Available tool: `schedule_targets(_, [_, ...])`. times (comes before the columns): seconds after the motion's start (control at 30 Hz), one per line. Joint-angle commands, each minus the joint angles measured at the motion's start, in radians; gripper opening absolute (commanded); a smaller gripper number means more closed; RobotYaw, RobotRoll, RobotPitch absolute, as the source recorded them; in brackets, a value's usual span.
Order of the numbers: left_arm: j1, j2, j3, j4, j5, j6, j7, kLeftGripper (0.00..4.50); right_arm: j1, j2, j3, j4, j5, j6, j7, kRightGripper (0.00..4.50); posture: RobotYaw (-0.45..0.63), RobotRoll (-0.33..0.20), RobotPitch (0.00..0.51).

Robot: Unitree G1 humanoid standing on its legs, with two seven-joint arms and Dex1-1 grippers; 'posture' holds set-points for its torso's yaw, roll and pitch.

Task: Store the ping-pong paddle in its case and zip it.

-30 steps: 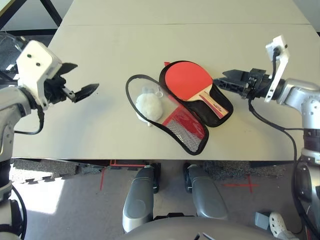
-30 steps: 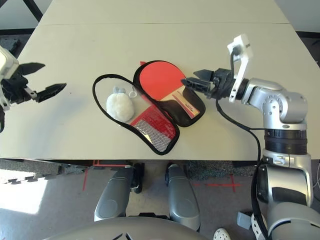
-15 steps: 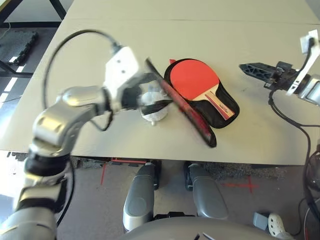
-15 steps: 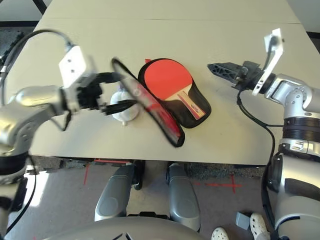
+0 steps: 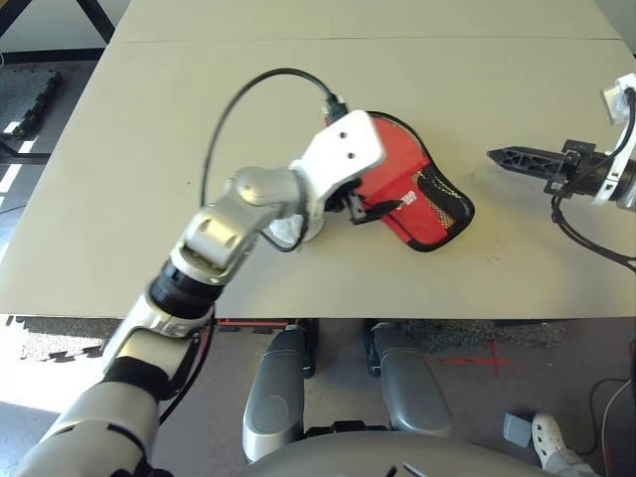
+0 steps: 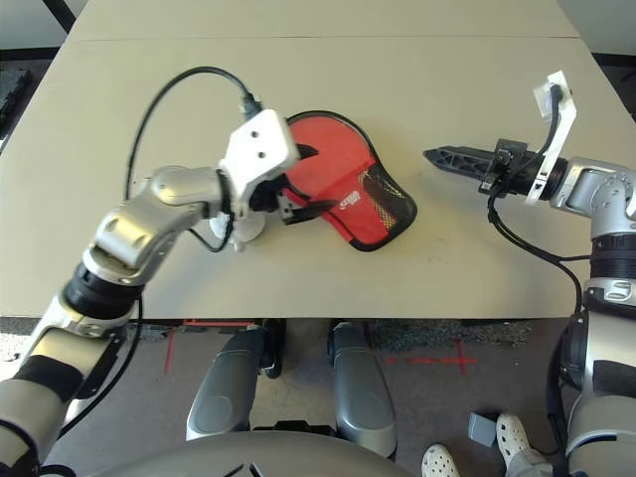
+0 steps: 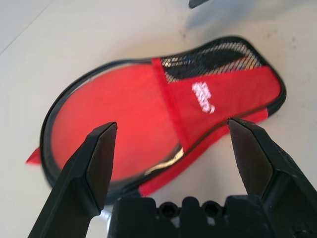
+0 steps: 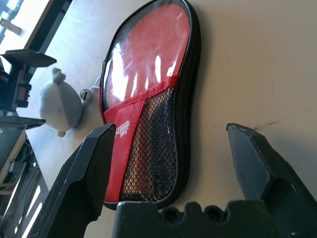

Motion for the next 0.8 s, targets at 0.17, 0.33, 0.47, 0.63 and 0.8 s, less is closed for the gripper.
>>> schedule_targets(0.17, [0.023,0.007,0.025,-0.051,-0.025,0.035,-0.026,4.50,-0.012,0.094,0.094,0.025,-0.063,-0.003,-0.023,4.44,0.12,0.000,0.280])
schedule_targets(0.33, [0.023,-0.002,0.022,-0.056,-0.021,0.039,-0.024,4.50,-0.013,0.132,0.127,0.014,-0.080,0.010,-0.026,4.44,0.14,0.000,0.279])
schedule_targets(0.47, [0.029,-0.008,0.025,-0.061,-0.018,0.040,-0.014,4.50,-0.010,0.147,0.154,0.014,-0.097,0.053,-0.036,4.44,0.14,0.000,0.279])
schedule_targets(0.63, [0.043,-0.008,0.026,-0.067,-0.013,0.039,-0.011,4.50,-0.006,0.140,0.153,-0.018,-0.065,0.114,-0.003,3.67,0.14,0.000,0.275])
schedule_targets(0.8, [0.040,-0.017,0.019,-0.060,-0.009,0.038,-0.007,4.50,0.008,0.126,0.171,-0.063,-0.055,0.149,0.025,1.97,0.14,0.000,0.274])
